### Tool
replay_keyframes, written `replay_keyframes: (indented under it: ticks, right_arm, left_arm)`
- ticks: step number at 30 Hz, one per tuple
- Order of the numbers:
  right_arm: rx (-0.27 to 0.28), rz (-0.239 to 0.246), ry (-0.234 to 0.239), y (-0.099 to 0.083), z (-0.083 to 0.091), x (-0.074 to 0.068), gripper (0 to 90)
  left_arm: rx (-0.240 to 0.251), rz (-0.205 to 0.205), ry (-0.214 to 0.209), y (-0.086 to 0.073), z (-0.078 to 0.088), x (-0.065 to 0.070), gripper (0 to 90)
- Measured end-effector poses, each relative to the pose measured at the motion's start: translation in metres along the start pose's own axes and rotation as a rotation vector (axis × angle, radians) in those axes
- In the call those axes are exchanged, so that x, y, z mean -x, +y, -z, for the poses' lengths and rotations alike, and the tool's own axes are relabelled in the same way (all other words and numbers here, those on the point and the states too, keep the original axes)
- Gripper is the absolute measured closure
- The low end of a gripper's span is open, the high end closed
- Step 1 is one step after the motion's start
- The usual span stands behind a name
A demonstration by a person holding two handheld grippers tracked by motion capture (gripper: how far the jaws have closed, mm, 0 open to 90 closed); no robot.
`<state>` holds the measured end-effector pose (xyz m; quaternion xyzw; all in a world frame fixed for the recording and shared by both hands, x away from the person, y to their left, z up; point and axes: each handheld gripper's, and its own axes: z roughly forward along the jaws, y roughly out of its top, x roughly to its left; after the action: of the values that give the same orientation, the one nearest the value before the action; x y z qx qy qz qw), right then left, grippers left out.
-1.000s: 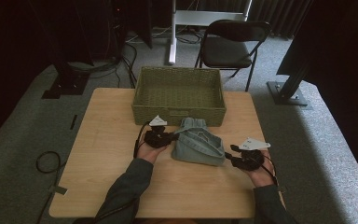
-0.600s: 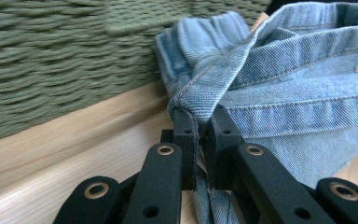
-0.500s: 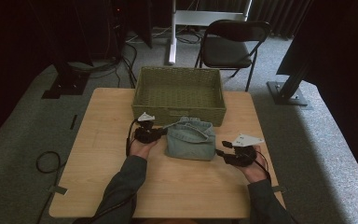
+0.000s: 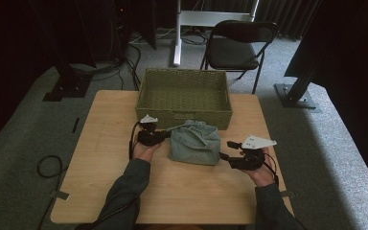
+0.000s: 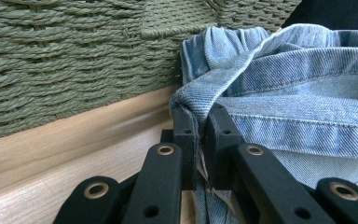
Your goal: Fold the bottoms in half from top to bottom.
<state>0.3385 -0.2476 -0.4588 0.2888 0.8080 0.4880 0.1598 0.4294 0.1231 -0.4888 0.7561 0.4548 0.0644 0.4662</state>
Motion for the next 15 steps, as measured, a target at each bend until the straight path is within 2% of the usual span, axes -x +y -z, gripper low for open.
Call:
replay_keyframes:
  ticks: [2, 4, 5, 7, 8, 9, 10, 12, 15]
  right_arm:
    - [-0.005, 0.004, 0.041, 0.002, -0.002, -0.004, 32.3]
    - [-0.011, 0.021, 0.036, 0.004, -0.009, -0.009, 32.5]
    - [-0.014, 0.017, 0.031, 0.005, -0.013, -0.010, 37.5]
    - [-0.035, -0.002, 0.001, 0.008, -0.022, -0.010, 57.4]
    - [-0.053, -0.003, -0.016, 0.008, -0.027, -0.008, 71.4]
    - [-0.064, -0.003, -0.050, 0.009, -0.030, -0.006, 80.8]
    - [-0.064, -0.003, -0.050, 0.009, -0.030, -0.006, 80.8]
    - [-0.062, -0.048, -0.104, 0.010, -0.035, 0.004, 87.3]
    - [-0.063, -0.067, -0.143, 0.016, -0.042, 0.013, 87.7]
  left_arm:
    - [-0.001, 0.000, 0.001, 0.001, -0.001, 0.001, 84.7]
    - [-0.003, -0.006, 0.005, 0.002, -0.001, 0.002, 84.7]
    - [-0.004, -0.010, 0.008, 0.002, -0.001, 0.003, 84.7]
    - [-0.002, -0.015, 0.012, 0.003, -0.001, 0.004, 84.7]
    - [0.001, -0.018, 0.015, 0.003, 0.000, 0.004, 84.8]
    - [0.008, -0.021, 0.019, 0.003, 0.001, 0.004, 84.8]
    - [0.008, -0.021, 0.019, 0.003, 0.001, 0.004, 84.8]
    - [0.035, -0.013, 0.021, 0.004, 0.008, 0.003, 84.9]
    - [0.050, -0.009, 0.028, 0.007, 0.013, 0.002, 84.9]
